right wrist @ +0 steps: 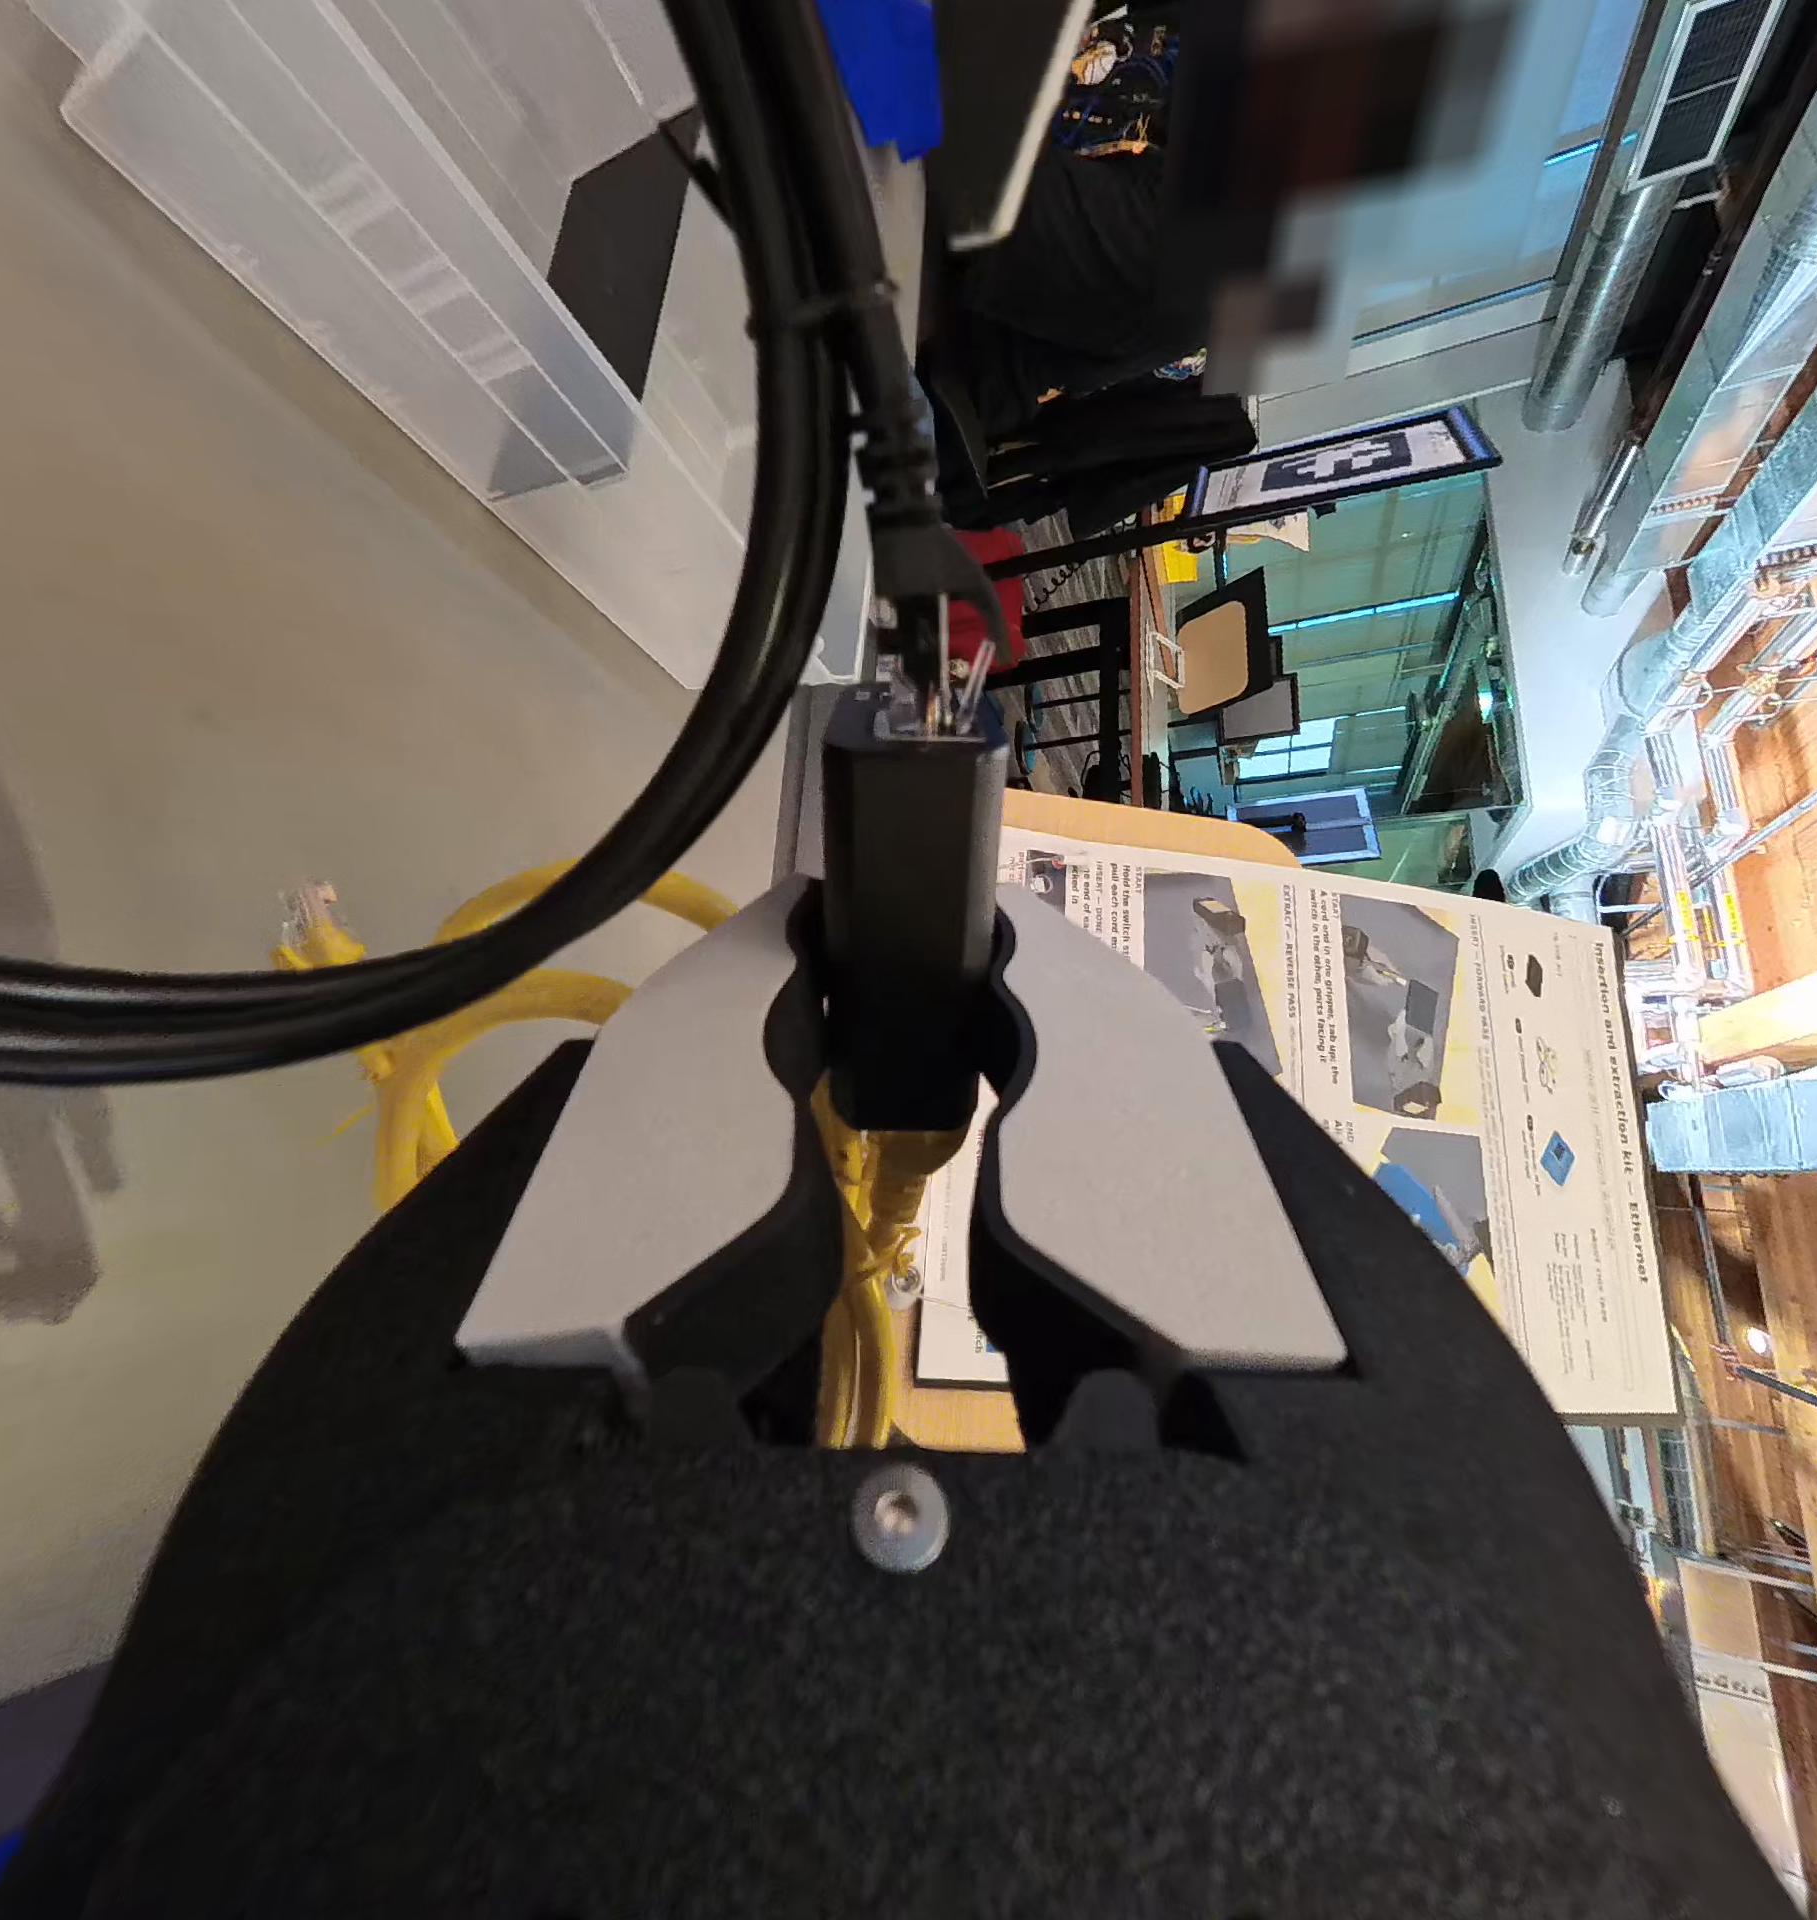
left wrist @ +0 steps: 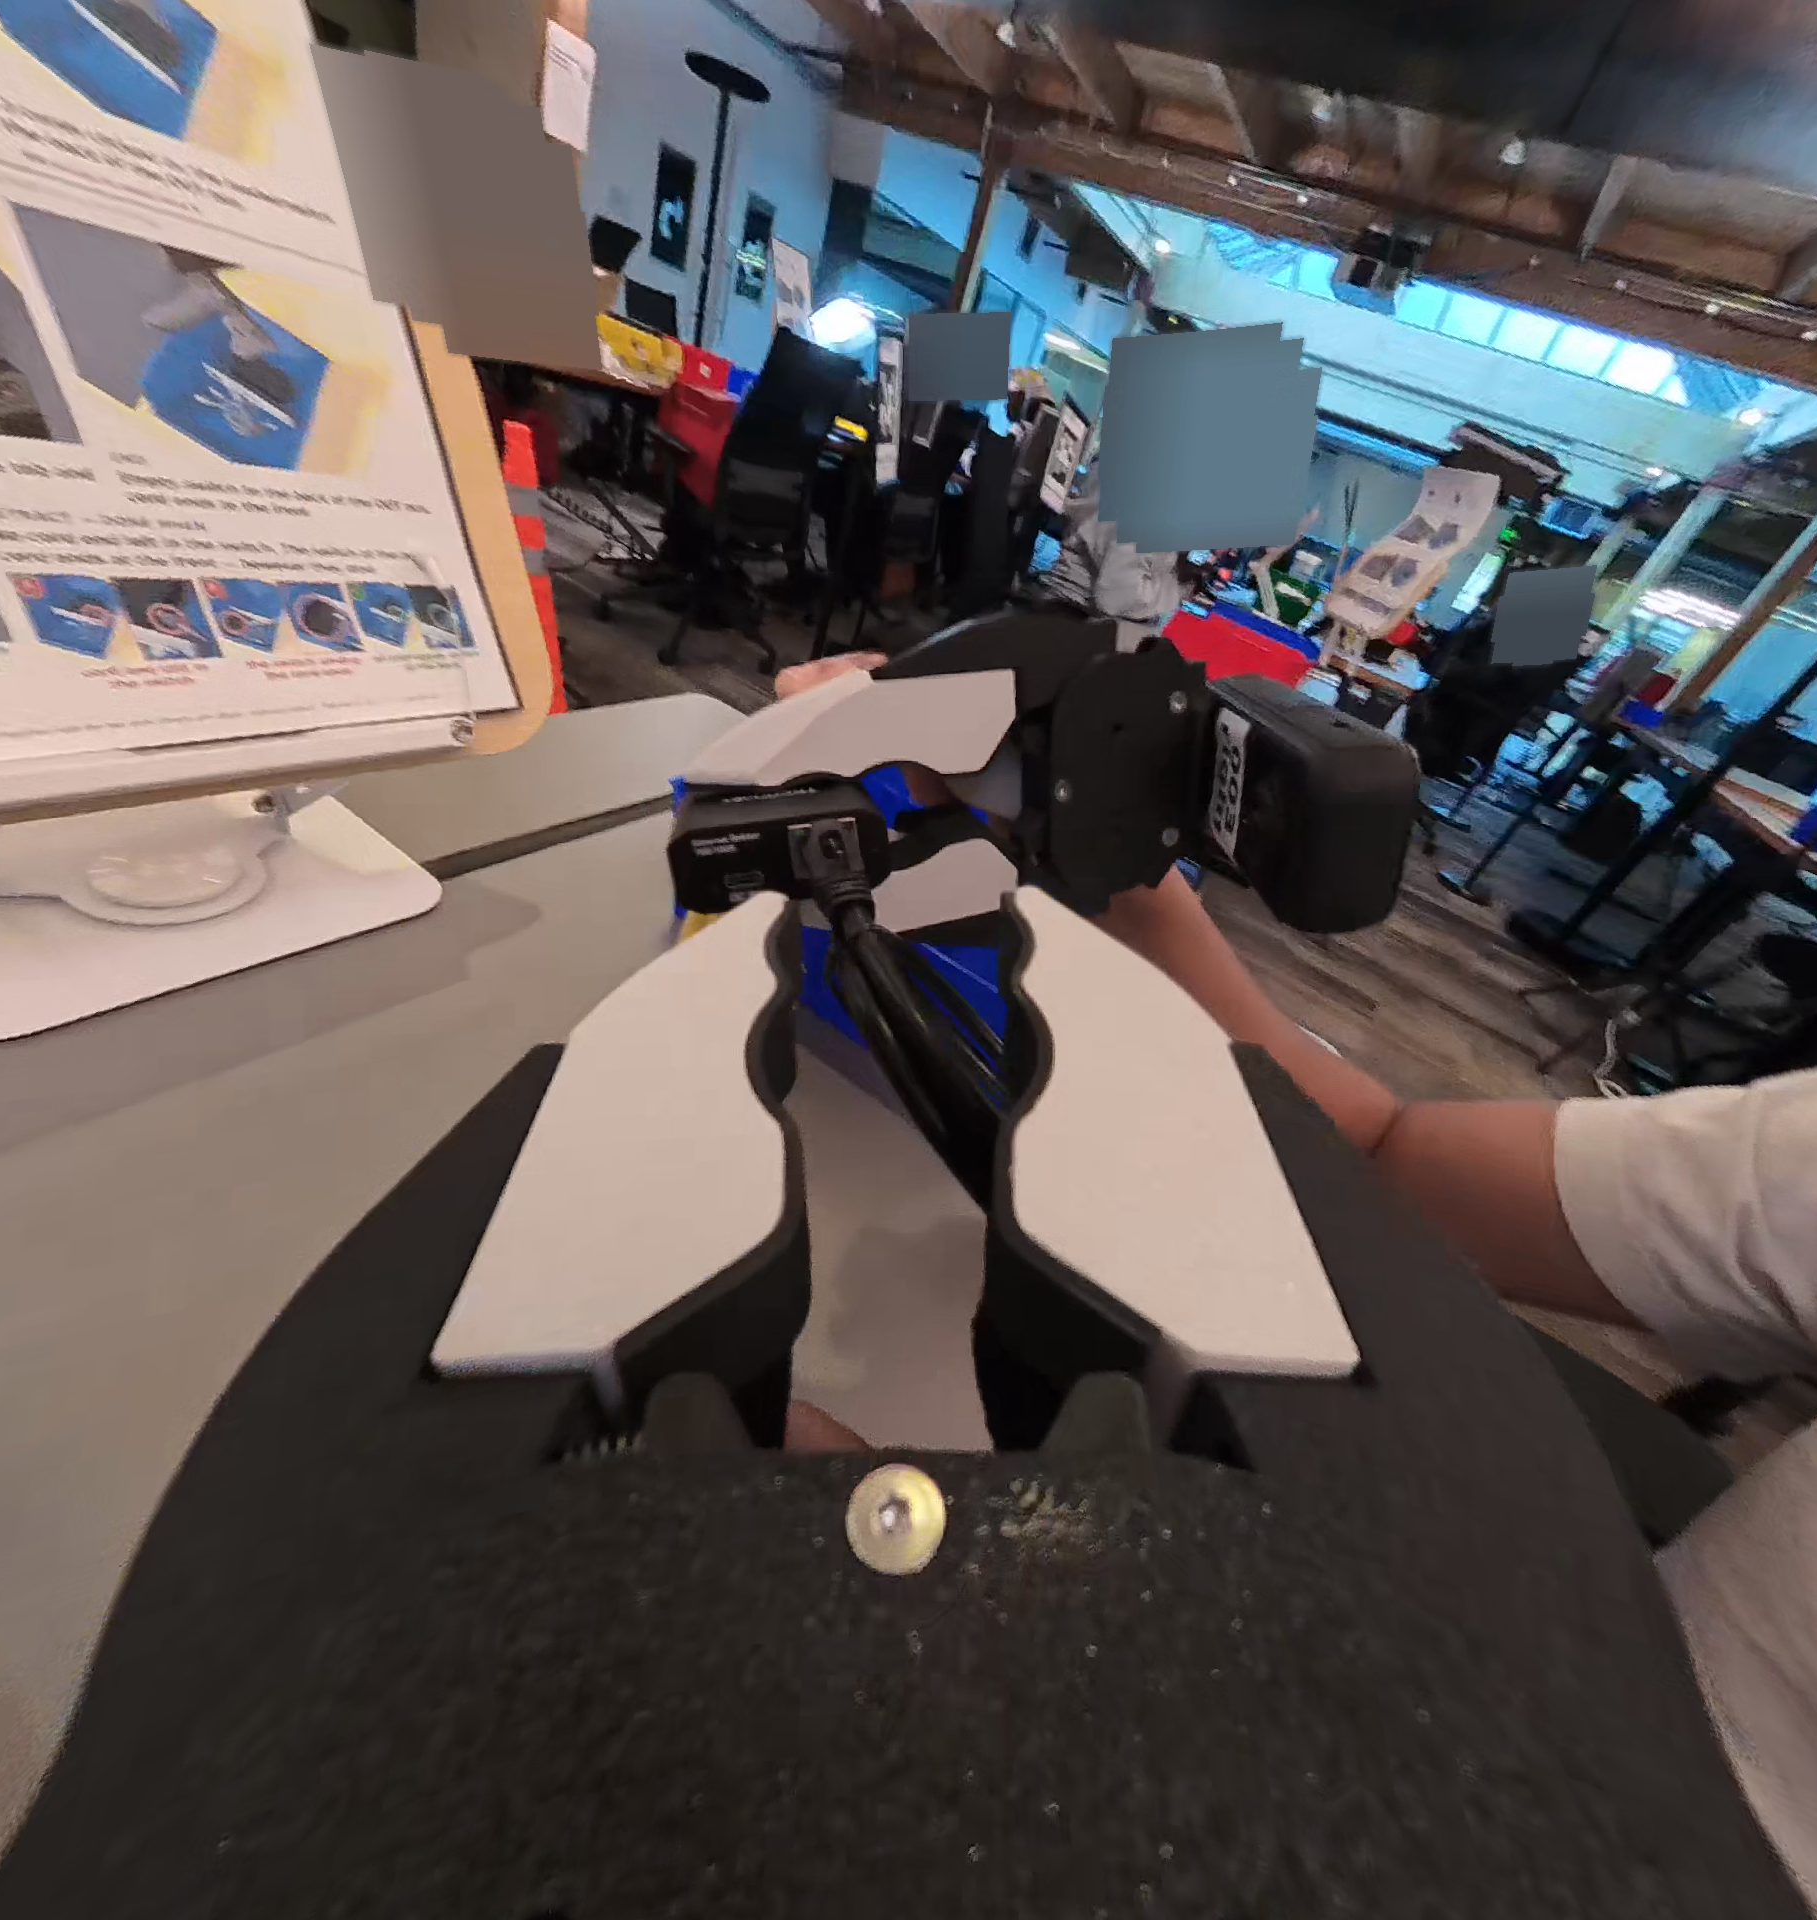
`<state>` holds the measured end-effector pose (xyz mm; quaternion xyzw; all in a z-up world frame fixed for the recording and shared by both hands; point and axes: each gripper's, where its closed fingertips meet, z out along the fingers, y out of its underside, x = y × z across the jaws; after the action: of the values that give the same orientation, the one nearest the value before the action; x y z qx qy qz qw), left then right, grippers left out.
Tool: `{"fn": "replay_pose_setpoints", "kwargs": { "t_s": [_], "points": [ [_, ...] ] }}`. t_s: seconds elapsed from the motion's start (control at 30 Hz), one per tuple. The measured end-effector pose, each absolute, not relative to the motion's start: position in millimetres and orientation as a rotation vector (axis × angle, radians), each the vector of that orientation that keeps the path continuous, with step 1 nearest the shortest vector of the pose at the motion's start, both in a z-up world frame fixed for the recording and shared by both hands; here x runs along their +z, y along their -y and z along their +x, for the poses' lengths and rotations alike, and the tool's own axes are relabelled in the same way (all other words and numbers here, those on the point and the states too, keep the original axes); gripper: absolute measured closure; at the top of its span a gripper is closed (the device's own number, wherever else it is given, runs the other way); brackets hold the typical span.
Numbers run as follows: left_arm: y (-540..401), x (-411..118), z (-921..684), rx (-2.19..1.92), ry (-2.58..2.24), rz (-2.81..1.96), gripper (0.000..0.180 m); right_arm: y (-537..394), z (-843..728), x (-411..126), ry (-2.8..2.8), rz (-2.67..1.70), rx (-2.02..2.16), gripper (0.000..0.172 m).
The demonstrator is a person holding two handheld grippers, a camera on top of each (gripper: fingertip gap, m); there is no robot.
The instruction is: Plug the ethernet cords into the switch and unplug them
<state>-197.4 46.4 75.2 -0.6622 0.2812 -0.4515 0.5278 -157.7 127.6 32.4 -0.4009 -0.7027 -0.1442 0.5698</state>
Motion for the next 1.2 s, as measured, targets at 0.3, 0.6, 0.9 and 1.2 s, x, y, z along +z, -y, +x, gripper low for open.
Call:
{"fn": "replay_pose_setpoints", "kwargs": {
  "t_s": [0.3,0.6,0.9,1.2],
  "points": [
    [-68,84,-240,-0.818,-0.524,-1.608,0.117,-124,-158,36,1.644,-0.937,-0.311,0.147],
    [-77,13,-215,-0.678,-0.753,-1.672,0.121,-121,-154,50,1.593,-0.946,-0.261,0.146],
    [-57,35,-194,-0.609,-0.791,-1.512,0.129,-124,-159,38,1.629,-0.936,-0.335,0.146],
    [-94,-9,-236,-0.567,-0.696,-1.783,0.133,-128,-163,32,1.631,-0.931,-0.364,0.146]
  ]
}}
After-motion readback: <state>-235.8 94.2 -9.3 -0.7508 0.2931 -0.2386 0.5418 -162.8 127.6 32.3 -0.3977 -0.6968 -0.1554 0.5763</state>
